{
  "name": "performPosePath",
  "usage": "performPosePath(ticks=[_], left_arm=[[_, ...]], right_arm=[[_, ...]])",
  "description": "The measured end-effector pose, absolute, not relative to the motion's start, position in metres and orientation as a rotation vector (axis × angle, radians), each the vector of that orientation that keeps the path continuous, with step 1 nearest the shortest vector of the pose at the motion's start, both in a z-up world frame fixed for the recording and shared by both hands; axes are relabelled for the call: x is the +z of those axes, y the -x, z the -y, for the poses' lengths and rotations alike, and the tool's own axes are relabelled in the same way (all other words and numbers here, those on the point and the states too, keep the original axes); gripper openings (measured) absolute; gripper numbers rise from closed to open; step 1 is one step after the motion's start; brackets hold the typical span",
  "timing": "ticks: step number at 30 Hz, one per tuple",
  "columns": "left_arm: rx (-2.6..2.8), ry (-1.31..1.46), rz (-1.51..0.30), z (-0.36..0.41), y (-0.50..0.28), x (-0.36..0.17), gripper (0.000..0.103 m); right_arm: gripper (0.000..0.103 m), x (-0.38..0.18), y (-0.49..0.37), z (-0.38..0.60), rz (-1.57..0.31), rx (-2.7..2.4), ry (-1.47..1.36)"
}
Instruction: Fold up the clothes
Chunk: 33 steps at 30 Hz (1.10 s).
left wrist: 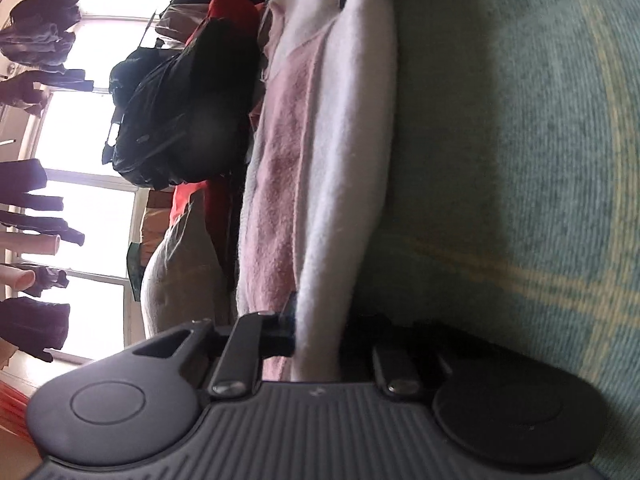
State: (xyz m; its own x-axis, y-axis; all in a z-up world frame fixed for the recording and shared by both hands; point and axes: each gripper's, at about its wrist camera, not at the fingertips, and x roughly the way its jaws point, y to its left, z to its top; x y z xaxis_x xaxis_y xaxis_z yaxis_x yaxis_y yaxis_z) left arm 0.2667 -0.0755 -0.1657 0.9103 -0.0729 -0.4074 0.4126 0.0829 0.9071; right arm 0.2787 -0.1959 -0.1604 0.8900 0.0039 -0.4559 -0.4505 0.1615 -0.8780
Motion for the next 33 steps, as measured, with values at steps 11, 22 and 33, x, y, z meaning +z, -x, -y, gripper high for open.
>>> performPosePath(ticks=[11,22,33], left_arm=[[-0.360,-1.458,-0.296,0.079,-0.263,-0.167,0.008],[-0.403,-1.481,-0.248,0.069,-0.255,-0.162,0.008],[-0.418,-1.490,-0.207,0.061,-0.238,-0.141,0.008]], right_arm=[[0.015,-0.161,-0.267,0.193,-0.400,0.344,1.414],[0.013,-0.150,-0.267,0.199,-0.387,0.376,1.391],[0.012,-0.120,-0.246,0.202,-0.381,0.400,1.367]])
